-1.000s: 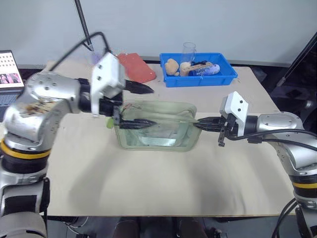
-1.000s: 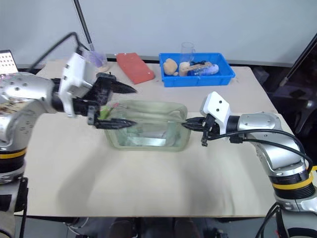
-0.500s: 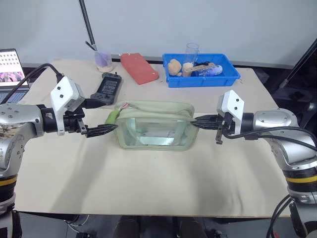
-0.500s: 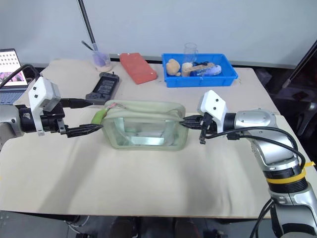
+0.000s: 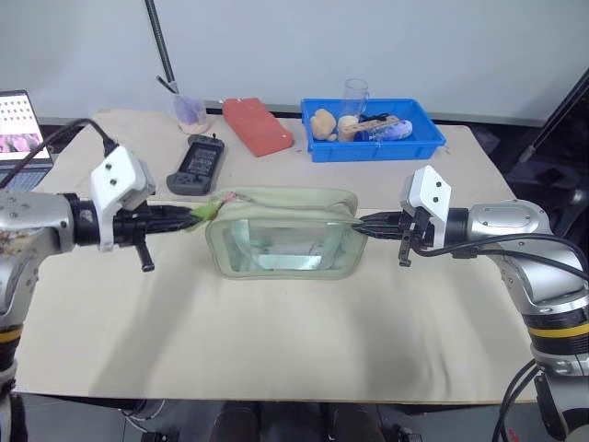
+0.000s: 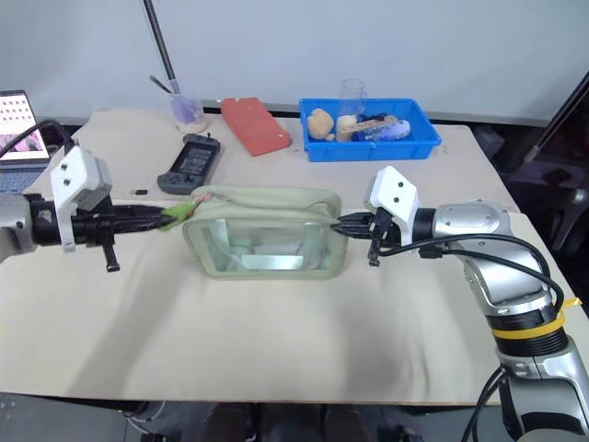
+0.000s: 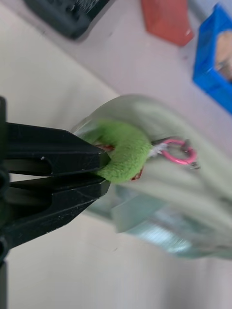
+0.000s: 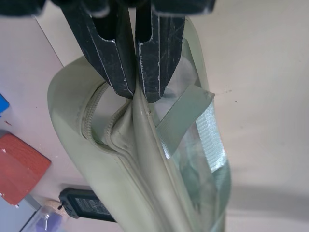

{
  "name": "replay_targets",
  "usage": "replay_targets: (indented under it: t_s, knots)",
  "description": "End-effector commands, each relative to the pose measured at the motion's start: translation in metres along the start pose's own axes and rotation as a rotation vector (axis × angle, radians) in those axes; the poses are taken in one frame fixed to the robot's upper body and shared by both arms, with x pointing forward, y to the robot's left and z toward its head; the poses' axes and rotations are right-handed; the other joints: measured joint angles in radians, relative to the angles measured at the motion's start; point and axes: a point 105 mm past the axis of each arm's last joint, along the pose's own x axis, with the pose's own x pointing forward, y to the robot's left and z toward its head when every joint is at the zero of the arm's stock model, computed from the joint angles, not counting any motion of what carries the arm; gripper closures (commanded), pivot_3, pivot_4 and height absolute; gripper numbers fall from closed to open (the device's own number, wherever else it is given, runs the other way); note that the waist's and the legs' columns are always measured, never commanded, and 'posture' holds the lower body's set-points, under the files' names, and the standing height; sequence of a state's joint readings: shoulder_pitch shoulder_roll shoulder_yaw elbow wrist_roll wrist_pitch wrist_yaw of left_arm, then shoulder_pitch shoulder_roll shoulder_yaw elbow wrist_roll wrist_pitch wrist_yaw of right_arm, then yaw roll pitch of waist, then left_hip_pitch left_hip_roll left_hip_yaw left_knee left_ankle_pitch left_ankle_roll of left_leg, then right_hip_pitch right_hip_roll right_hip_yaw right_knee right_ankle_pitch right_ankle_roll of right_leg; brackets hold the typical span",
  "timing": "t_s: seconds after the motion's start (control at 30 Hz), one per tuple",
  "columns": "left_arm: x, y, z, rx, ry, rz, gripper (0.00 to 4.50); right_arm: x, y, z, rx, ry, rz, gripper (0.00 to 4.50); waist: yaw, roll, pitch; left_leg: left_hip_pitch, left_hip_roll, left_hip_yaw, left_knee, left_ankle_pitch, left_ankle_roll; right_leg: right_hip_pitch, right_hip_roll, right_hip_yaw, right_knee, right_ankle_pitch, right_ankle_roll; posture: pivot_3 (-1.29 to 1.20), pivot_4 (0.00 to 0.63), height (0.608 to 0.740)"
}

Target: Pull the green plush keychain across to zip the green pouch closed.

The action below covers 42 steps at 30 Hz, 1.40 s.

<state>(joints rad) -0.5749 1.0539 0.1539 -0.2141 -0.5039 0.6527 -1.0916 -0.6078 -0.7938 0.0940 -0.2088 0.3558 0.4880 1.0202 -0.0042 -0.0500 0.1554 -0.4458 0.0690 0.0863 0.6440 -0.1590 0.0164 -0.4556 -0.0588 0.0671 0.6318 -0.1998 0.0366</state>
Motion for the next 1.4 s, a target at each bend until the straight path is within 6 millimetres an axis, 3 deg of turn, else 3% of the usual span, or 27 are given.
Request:
replay_targets:
  t_s: [0.03, 0.17, 0.3, 0.4, 0.5, 0.73, 0.77, 0.93, 1.1, 1.2, 1.4]
  knots:
    - [0.007, 0.002, 0.032, 0.126, -0.068, -0.018, 4.46, -0.007, -0.006, 0.013, -0.050, -0.026, -0.040, 4.50, 0.001, 0.000, 0.000, 0.000, 0.000, 0.000, 0.000, 0.000, 0.000, 0.000, 0.000, 0.000, 0.000, 0.000, 0.000, 0.00, 0.150, 0.740]
    - [0.036, -0.004, 0.052, 0.248, -0.121, -0.064, 4.46, -0.005, -0.004, 0.014, -0.049, -0.030, -0.042, 4.50, 0.005, 0.000, 0.000, 0.000, -0.001, 0.000, 0.000, 0.000, 0.000, 0.001, 0.000, 0.000, 0.000, 0.000, 0.000, 0.00, 0.150, 0.740]
    - [0.062, -0.017, 0.039, 0.343, -0.094, -0.134, 4.46, -0.004, -0.002, 0.017, -0.045, -0.038, -0.048, 4.50, 0.000, 0.000, 0.000, 0.000, 0.000, 0.000, 0.000, 0.000, 0.000, 0.000, 0.001, 0.000, 0.000, 0.000, 0.000, 0.00, 0.150, 0.740]
    - [0.067, -0.019, 0.034, 0.357, -0.092, -0.157, 4.46, -0.007, -0.003, 0.016, -0.043, -0.032, -0.062, 4.50, -0.005, 0.000, 0.000, 0.000, 0.000, -0.001, 0.000, 0.000, 0.000, 0.000, 0.001, 0.000, 0.001, 0.000, 0.000, 0.00, 0.150, 0.740]
    - [0.062, -0.017, 0.037, 0.339, -0.109, -0.174, 3.52, -0.008, -0.003, 0.014, -0.038, -0.024, -0.072, 4.50, -0.007, 0.000, 0.000, 0.000, 0.000, -0.001, 0.000, 0.000, 0.000, 0.000, 0.001, 0.000, 0.000, 0.000, 0.001, 0.00, 0.150, 0.740]
    - [0.040, -0.002, 0.036, 0.303, -0.059, -0.137, 0.04, -0.009, -0.002, 0.012, -0.032, -0.021, -0.078, 4.50, -0.009, 0.000, 0.000, 0.000, 0.000, -0.001, 0.001, 0.000, 0.000, 0.000, 0.001, 0.000, 0.001, 0.000, 0.001, 0.00, 0.150, 0.740]
    - [0.035, 0.001, 0.033, 0.291, -0.042, -0.123, 0.01, -0.009, -0.002, 0.012, -0.033, -0.020, -0.078, 4.50, -0.009, 0.000, 0.000, 0.000, 0.000, -0.001, 0.000, 0.000, 0.000, 0.000, 0.001, 0.000, 0.001, 0.000, 0.001, 0.00, 0.150, 0.740]
    - [0.022, 0.003, 0.006, 0.209, 0.035, -0.087, 0.01, -0.007, -0.003, 0.013, -0.038, -0.021, -0.069, 4.50, -0.009, 0.000, 0.000, 0.000, 0.000, -0.001, 0.000, 0.000, 0.000, 0.000, 0.001, 0.000, 0.001, 0.000, 0.001, 0.00, 0.150, 0.740]
    - [0.030, -0.003, -0.020, 0.163, 0.043, -0.053, 0.01, -0.006, -0.004, 0.015, -0.044, -0.023, -0.060, 4.50, -0.004, 0.000, 0.000, 0.000, 0.000, -0.001, 0.001, 0.000, 0.000, 0.000, 0.001, 0.000, 0.001, 0.000, 0.001, 0.00, 0.150, 0.740]
    - [0.033, -0.009, -0.027, 0.148, 0.035, -0.066, 0.83, -0.006, -0.003, 0.015, -0.047, -0.021, -0.055, 4.50, -0.004, 0.000, 0.000, -0.001, 0.000, -0.001, 0.001, 0.000, 0.000, 0.000, 0.000, 0.000, 0.000, 0.000, 0.000, 0.00, 0.150, 0.740]
    - [0.033, -0.012, -0.025, 0.142, 0.021, -0.068, 3.84, -0.006, -0.003, 0.016, -0.048, -0.020, -0.052, 4.50, -0.007, 0.000, 0.000, 0.000, 0.000, -0.001, 0.001, 0.000, 0.000, 0.000, 0.001, 0.000, 0.001, 0.000, 0.000, 0.00, 0.150, 0.740]
